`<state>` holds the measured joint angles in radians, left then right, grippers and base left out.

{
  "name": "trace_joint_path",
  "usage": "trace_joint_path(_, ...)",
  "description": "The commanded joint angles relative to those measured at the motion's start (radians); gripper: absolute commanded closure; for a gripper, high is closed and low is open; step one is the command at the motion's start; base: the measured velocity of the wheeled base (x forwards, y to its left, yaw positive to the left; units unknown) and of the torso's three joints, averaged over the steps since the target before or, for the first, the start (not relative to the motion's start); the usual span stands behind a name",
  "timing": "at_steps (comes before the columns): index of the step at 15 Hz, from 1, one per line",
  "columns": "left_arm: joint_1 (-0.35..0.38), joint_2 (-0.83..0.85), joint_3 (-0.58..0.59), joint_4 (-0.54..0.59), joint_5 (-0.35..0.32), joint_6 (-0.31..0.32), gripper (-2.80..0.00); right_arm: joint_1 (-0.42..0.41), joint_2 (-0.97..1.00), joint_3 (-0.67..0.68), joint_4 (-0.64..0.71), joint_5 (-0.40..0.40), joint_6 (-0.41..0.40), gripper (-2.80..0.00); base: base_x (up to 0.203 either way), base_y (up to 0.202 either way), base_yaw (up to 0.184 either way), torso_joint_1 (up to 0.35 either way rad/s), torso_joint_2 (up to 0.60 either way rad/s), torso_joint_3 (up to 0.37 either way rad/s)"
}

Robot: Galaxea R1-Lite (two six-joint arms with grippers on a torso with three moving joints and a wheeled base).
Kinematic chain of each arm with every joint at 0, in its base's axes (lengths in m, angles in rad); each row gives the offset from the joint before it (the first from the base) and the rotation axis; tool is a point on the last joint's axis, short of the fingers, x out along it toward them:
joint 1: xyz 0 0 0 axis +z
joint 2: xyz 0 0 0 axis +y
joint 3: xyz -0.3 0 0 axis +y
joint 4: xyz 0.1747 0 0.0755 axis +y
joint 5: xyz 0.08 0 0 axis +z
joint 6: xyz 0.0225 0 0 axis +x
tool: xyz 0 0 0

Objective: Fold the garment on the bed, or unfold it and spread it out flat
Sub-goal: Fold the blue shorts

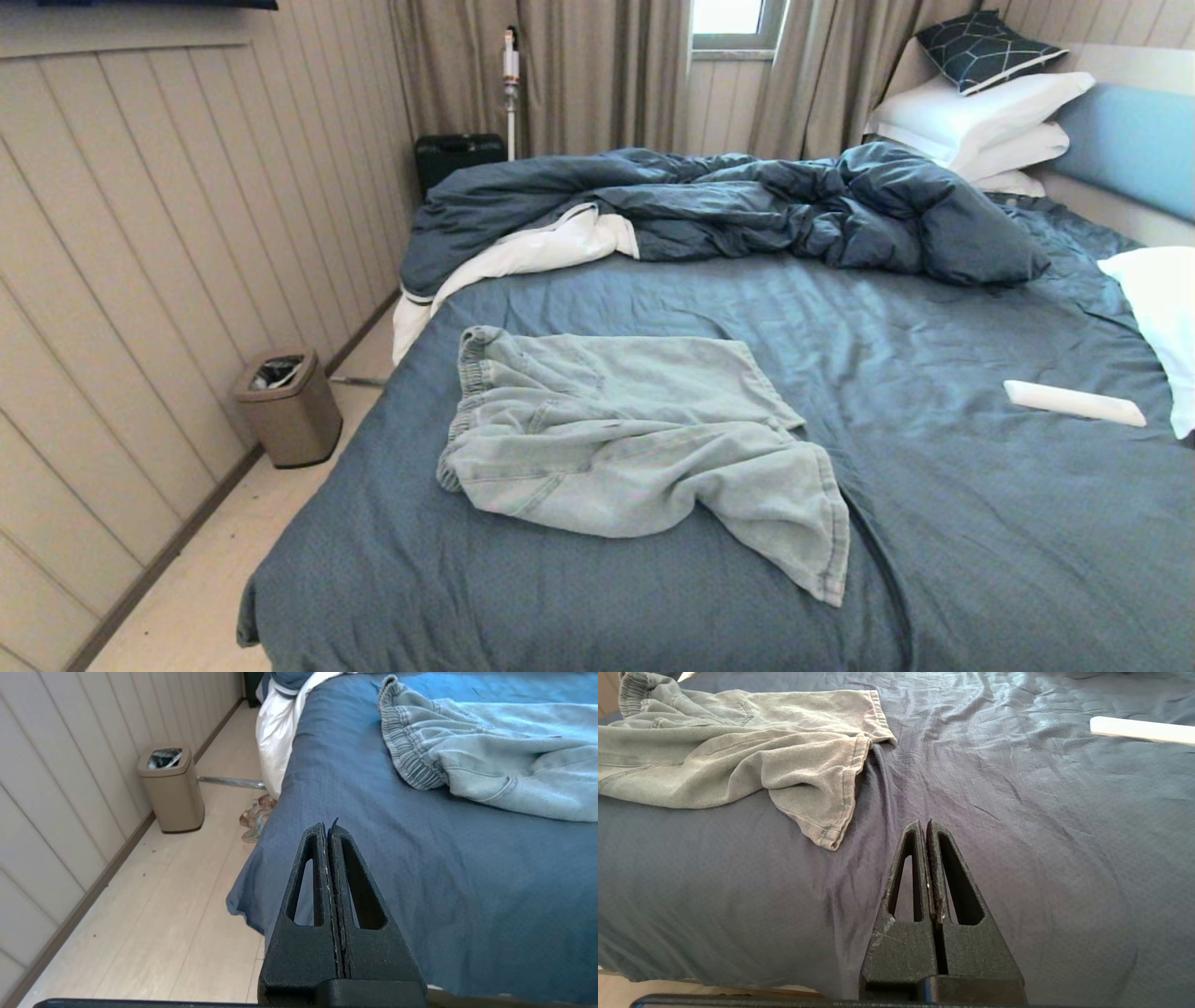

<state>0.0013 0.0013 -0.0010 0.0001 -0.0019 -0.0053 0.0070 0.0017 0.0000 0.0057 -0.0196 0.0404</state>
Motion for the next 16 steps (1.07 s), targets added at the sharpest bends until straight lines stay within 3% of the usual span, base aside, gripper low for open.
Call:
trace_joint_path(1,0.000,-0.001,-0.007,0.015,0.004,0.003,0.00,-0.001,0.009,0.000,0.001,0.000,-0.001,0.00,0.000,0.000,0.000,0.000,0.00,0.000)
trace_joint_path(3,0.000,0.004,-0.033,0.032,0.008,0.012,0.00,-0.003,0.021,-0.003,0.008,0.000,-0.001,0.00,0.000,0.000,0.000,0.000,0.00,0.000)
trace_joint_path(7,-0.001,0.195,-0.359,0.105,-0.005,-0.036,0.00,-0.001,0.161,-0.057,0.014,0.009,-0.003,0.00,0.000,0.000,0.000,0.000,0.00,0.000)
trace_joint_path(12,-0.001,0.555,-0.600,0.129,-0.053,-0.059,0.00,0.035,0.554,-0.488,0.101,0.056,0.068,0.00,0.000,0.000,0.000,0.000,0.00,0.000)
trace_joint_path(16,-0.001,0.888,-0.833,0.237,-0.166,-0.124,0.00,0.052,0.920,-0.713,0.118,0.088,0.146,0.00,0.000,0.000,0.000,0.000,0.00,0.000)
